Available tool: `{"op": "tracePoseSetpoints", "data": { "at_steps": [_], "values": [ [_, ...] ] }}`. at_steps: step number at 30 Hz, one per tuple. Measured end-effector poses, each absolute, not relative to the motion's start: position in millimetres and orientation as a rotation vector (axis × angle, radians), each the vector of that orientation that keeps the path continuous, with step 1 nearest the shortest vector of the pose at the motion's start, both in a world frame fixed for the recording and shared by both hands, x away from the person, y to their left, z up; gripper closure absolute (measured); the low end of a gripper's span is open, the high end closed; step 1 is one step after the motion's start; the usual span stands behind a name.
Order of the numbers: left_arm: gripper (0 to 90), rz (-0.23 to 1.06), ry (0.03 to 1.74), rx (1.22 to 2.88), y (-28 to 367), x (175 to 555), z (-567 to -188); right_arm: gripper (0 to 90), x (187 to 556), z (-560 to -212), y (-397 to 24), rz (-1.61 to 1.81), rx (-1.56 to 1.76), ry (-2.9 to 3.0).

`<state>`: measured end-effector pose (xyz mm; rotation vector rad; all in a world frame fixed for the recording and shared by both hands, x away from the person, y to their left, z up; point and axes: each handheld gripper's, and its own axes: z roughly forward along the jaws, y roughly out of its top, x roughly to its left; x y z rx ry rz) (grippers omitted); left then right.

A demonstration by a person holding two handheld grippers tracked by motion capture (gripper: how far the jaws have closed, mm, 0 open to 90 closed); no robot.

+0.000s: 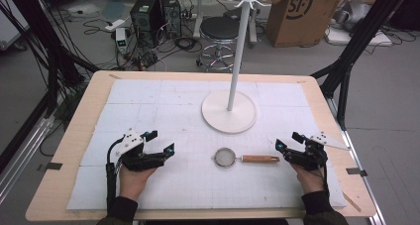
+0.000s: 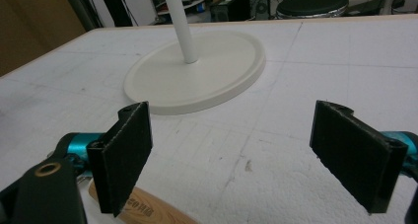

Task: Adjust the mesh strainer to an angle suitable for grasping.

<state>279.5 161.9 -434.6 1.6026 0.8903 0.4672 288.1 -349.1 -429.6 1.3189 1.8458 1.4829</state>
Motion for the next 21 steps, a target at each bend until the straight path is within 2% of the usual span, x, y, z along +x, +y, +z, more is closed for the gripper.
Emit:
{"op": "tracePoseSetpoints", "data": {
  "at_steps": [8, 10, 11, 13, 19, 21],
  "values": [
    [18.2, 0.469, 0.885, 1.606, 161.7, 279.4, -434.5, 16.4, 288.1, -429.8, -348.8, 1.478, 1.316, 1.850],
    [18.2, 0.469, 0.886, 1.608, 161.7, 279.3, -434.5, 38.7, 287.6, -429.6, -348.9, 1.479, 1.320, 1.850],
    [18.2, 0.469, 0.886, 1.608, 161.7, 279.3, -434.5, 38.7, 287.6, -429.6, -348.9, 1.479, 1.320, 1.850],
    [18.2, 0.468, 0.886, 1.610, 161.4, 279.1, -434.6, 60.0, 288.4, -430.4, -350.3, 1.458, 1.330, 1.866],
    [18.2, 0.467, 0.886, 1.612, 161.6, 278.6, -434.9, 85.2, 292.9, -436.6, -356.4, 1.394, 1.453, 1.943],
    [18.2, 0.470, 0.889, 1.612, 162.1, 278.0, -435.0, 88.7, 292.0, -439.0, -359.7, 1.393, 1.483, 1.966]
  ]
}}
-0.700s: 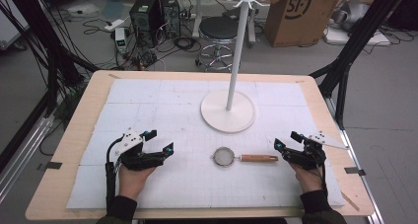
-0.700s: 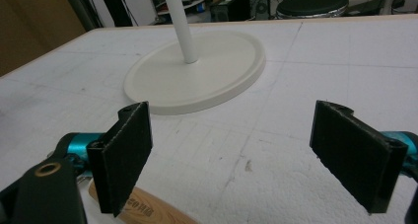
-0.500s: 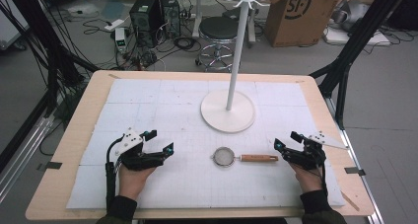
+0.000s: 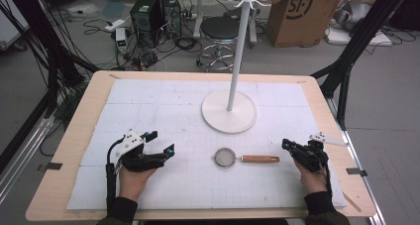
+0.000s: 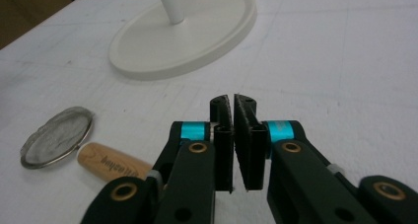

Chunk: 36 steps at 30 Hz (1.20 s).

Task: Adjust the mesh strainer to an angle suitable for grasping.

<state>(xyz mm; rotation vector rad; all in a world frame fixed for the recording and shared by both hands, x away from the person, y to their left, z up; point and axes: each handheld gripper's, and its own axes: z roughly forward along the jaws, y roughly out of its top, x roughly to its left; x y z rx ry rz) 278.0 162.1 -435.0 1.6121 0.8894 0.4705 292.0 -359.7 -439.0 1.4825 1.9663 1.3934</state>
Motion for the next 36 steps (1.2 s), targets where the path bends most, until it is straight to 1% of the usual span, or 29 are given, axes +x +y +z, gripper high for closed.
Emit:
{"op": "tracePoseSetpoints", "data": {
  "at_steps": [6, 19, 25, 36],
  "values": [
    [18.3, 0.474, 0.891, 1.612, 162.3, 278.9, -435.5, 89.5, 282.6, -446.0, -365.5, 1.384, 1.584, 2.023],
    [18.6, 0.471, 0.889, 1.617, 161.7, 278.5, -436.0, 89.6, 262.9, -453.7, -362.2, 1.325, 1.616, 2.088],
    [18.8, 0.472, 0.889, 1.622, 161.0, 278.4, -436.4, 89.5, 265.5, -456.7, -357.4, 1.295, 1.625, 2.131],
    [19.0, 0.473, 0.893, 1.619, 160.7, 279.5, -437.0, 89.6, 284.6, -457.7, -340.2, 1.250, 1.595, 2.195]
  ]
}}
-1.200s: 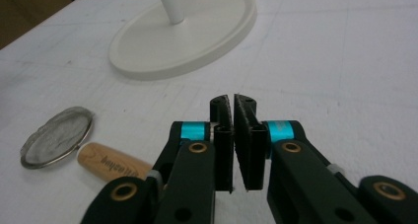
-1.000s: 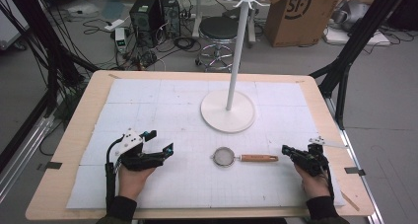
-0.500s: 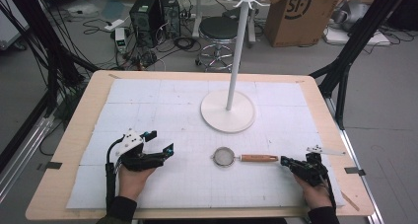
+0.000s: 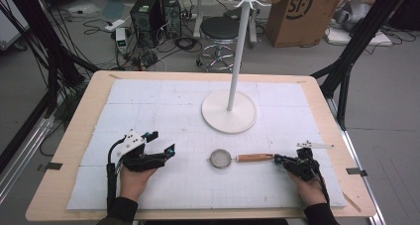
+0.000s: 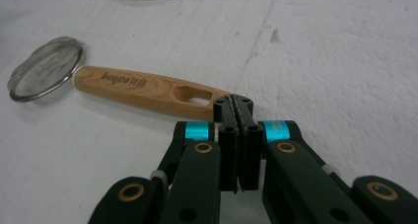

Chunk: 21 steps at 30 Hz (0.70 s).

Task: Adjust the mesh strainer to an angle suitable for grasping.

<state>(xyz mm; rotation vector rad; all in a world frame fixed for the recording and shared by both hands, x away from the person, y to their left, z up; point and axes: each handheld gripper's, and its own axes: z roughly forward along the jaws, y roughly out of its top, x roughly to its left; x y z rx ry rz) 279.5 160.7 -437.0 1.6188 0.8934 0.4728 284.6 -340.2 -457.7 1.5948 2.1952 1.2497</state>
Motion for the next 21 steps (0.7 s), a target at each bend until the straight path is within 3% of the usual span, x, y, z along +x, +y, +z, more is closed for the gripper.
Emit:
{"op": "tracePoseSetpoints", "data": {
  "at_steps": [9, 21],
  "values": [
    [19.0, 0.473, 0.897, 1.617, 160.6, 279.1, -436.9, 89.6, 298.4, -458.0, -317.9, 1.259, 1.556, 2.241],
    [19.0, 0.469, 0.889, 1.618, 160.9, 277.9, -436.6, 89.7, 332.2, -459.5, -331.7, 1.297, 1.670, 2.144]
  ]
}}
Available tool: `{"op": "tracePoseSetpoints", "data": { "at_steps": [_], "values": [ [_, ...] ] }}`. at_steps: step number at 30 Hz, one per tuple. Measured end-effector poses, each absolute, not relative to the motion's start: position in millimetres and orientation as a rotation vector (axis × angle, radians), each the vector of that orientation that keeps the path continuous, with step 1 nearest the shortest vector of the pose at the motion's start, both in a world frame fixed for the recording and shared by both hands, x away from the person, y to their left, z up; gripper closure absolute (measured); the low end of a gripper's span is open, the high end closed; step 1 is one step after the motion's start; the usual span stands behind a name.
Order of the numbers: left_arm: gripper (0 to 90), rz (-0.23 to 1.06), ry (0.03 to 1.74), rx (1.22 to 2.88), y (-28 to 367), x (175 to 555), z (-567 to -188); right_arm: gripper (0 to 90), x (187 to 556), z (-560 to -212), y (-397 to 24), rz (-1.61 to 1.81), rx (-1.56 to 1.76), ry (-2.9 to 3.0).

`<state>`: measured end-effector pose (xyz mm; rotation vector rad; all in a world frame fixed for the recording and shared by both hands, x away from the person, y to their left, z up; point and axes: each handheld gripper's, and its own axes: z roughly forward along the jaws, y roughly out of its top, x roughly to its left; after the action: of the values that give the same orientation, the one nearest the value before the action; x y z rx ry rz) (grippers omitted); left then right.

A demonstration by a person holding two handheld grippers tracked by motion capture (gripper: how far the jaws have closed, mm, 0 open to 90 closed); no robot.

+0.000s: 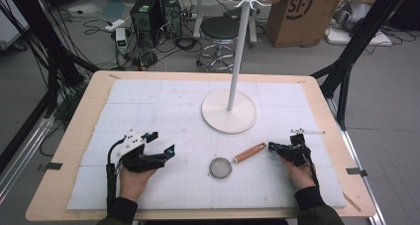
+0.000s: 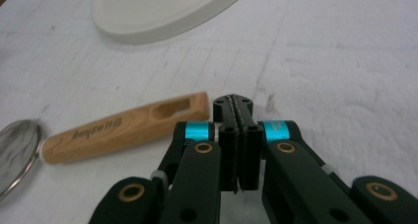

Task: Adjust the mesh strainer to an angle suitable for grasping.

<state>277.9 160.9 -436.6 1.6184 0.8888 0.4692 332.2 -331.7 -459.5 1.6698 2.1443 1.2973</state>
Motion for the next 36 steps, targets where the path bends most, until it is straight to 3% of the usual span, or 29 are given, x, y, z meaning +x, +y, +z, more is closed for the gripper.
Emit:
{"op": "tracePoseSetpoints", "data": {
  "at_steps": [17, 36],
  "values": [
    [19.1, 0.467, 0.893, 1.626, 160.6, 278.0, -437.3, 89.8, 352.6, -459.3, -333.5, 1.299, 1.629, 2.199],
    [19.2, 0.462, 0.890, 1.623, 160.7, 278.0, -437.3, 89.8, 333.4, -457.1, -301.3, 1.254, 1.485, 2.316]
  ]
}}
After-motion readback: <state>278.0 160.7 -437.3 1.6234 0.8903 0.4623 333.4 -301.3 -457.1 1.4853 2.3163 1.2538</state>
